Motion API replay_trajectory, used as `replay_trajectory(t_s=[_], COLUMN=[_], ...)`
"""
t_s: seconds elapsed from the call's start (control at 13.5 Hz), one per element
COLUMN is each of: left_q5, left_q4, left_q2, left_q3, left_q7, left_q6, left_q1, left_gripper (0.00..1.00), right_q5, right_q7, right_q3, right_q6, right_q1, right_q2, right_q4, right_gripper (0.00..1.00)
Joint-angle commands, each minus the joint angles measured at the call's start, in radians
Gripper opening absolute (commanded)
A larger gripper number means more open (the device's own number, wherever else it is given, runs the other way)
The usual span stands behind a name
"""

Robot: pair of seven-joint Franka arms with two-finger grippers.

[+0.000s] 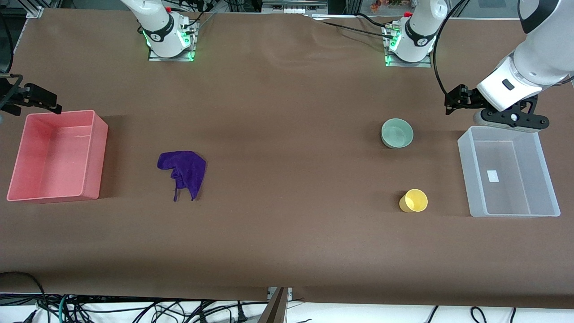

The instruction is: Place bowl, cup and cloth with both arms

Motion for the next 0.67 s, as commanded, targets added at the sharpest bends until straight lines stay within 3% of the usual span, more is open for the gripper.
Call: replay_trajectory(t_s=[0.0, 0.59], left_q5=[-0.006, 0.001], left_q4=[0.023, 0.023], left_q2=[0.008, 0.012], left_q3=[0.004, -0.003], left_q7=[-0.004, -0.004], left_q6=[-0.015, -0.017], left_q1=[0.000, -0.003], left_gripper=[1.00, 1.00], right_q5=[-0.010, -0.008], right_q7=[0.004, 0.004], right_q3=[0.002, 0.004], right_q6=[-0.002, 0.000], right_q1=[-0.003, -0.002], right_q2=[-0.001, -0.001], right_q4=[0.008, 0.010], right_gripper=[1.00, 1.00])
